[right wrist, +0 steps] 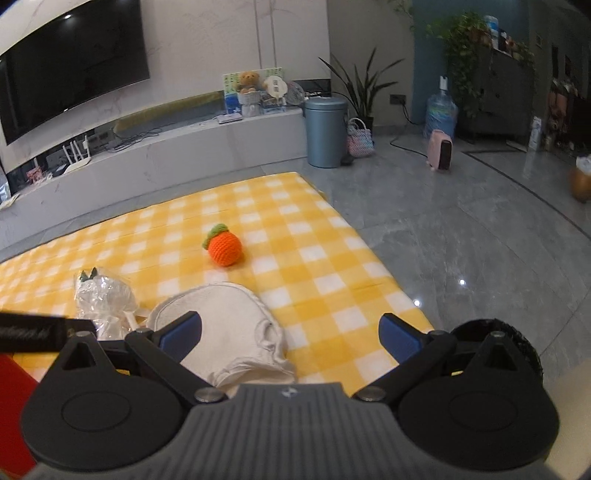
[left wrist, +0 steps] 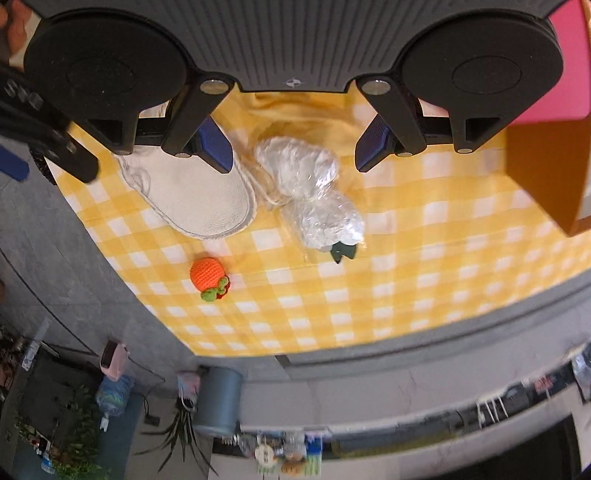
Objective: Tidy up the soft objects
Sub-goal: 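Move both open tools from the bin back over the remaining soft items, then close the left tool on the plastic-wrapped bundle while right tool grasps the white terry mitt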
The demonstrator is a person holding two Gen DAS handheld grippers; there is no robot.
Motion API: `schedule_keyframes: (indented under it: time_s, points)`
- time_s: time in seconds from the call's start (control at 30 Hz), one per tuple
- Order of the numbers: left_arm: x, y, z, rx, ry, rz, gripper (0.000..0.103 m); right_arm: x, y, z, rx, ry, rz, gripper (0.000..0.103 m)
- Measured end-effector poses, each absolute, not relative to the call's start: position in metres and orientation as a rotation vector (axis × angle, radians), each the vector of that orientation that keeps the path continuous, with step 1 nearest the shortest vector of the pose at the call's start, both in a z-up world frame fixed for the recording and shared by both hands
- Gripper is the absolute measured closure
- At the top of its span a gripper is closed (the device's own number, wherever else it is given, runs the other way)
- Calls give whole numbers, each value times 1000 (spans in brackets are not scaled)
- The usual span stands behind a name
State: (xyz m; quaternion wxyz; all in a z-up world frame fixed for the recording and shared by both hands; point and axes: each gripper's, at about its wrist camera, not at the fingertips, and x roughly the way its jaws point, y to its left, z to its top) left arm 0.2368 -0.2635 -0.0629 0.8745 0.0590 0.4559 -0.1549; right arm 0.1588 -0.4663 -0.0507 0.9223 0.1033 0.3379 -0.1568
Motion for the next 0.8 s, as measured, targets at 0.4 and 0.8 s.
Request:
schedule_keyframes:
  time_s: [0.4,0.8]
  points:
    - [290,-270,-94,159,1020,-271,14,169,-461,-58,201,729,-300,3]
    - [298,-252,-100,19,1065,-367,30,190,-441,-74,112,801,-248,3]
